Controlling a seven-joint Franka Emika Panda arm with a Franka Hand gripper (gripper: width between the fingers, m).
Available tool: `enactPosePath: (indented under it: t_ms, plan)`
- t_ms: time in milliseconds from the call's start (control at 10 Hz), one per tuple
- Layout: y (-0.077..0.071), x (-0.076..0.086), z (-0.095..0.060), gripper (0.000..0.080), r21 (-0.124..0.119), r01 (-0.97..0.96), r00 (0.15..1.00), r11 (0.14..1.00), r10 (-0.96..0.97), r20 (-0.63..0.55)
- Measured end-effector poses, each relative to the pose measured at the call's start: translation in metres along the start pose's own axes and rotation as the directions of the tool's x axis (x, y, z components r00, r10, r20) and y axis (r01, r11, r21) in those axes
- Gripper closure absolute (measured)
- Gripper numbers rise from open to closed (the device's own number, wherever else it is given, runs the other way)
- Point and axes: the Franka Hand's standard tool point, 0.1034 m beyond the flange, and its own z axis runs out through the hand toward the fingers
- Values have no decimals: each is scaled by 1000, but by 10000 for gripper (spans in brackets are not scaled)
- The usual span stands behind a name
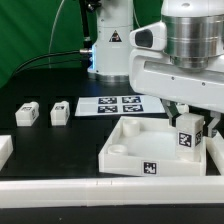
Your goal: Assemble one leg
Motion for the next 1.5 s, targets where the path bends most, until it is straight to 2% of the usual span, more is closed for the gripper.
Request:
enactPosePath:
  t_ms: [100,600,800,1000,1300,1500]
  plan:
    - [0,0,0,509,0,0,1000,1000,0,0]
    - [0,-1,0,509,2,-48,999,999,48,2]
    - [-4,-4,0,509,12,-260,966,966,260,9]
    - [-8,-8,0,509,18,-444,896,896,444,31]
    - [-12,-8,0,508,31,-687,726,726,685,65]
    - [-13,-9,0,508,19,-799,601,601,796,77]
